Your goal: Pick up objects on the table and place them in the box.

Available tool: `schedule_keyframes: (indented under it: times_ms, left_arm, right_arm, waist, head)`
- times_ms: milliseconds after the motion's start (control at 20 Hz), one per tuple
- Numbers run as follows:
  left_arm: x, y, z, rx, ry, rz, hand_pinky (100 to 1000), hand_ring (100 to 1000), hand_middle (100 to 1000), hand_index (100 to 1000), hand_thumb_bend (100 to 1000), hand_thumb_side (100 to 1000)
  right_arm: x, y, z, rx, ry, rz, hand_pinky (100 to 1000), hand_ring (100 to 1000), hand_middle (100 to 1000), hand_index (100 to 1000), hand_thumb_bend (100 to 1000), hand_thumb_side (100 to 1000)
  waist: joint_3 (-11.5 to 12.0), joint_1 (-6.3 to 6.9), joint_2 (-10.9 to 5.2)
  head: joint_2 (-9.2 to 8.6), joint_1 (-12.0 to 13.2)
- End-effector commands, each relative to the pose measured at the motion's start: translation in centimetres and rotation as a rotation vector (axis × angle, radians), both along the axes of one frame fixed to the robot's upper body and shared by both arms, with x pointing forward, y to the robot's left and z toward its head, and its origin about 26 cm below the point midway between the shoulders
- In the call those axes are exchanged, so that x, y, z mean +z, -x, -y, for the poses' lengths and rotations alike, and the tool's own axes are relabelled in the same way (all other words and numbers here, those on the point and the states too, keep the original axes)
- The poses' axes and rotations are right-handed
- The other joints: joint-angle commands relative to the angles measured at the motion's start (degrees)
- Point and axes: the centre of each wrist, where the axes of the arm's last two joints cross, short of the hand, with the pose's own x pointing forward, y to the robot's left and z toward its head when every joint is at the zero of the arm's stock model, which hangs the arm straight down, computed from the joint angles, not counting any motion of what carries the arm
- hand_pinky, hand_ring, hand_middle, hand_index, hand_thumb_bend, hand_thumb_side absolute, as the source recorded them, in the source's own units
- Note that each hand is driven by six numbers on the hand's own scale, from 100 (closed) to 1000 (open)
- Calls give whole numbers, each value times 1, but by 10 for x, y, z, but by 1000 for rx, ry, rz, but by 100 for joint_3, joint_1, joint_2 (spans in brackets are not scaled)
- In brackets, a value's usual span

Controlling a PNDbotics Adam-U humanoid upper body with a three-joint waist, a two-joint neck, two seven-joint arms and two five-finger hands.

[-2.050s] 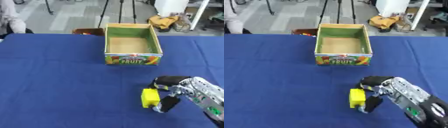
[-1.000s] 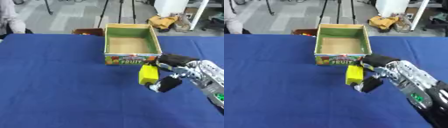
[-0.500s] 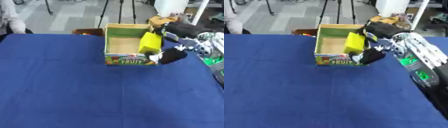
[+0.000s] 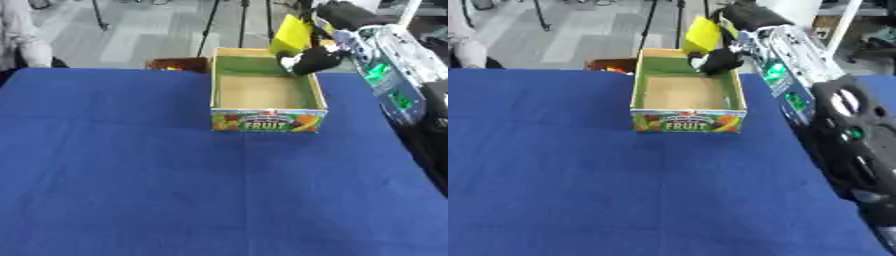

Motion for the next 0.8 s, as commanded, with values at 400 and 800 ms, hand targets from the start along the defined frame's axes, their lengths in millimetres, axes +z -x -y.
schedule_keyframes:
  times_ms: [400, 800]
  left_arm:
    - [10, 1, 6, -30, -26, 42, 582, 756, 863, 951, 100, 989]
    - [17, -2, 11, -47, -38, 70, 584, 759, 866, 952, 100, 990]
  right_arm:
    - [3, -42, 1, -226, -105, 74, 839, 815, 392, 562, 100, 571]
    - [-4, -55, 7, -349, -170, 89, 842, 814, 392, 562, 100, 574]
  waist:
    - [241, -22, 137]
    - [507, -94, 388]
  head:
    - [-312, -266]
    - [-565, -524]
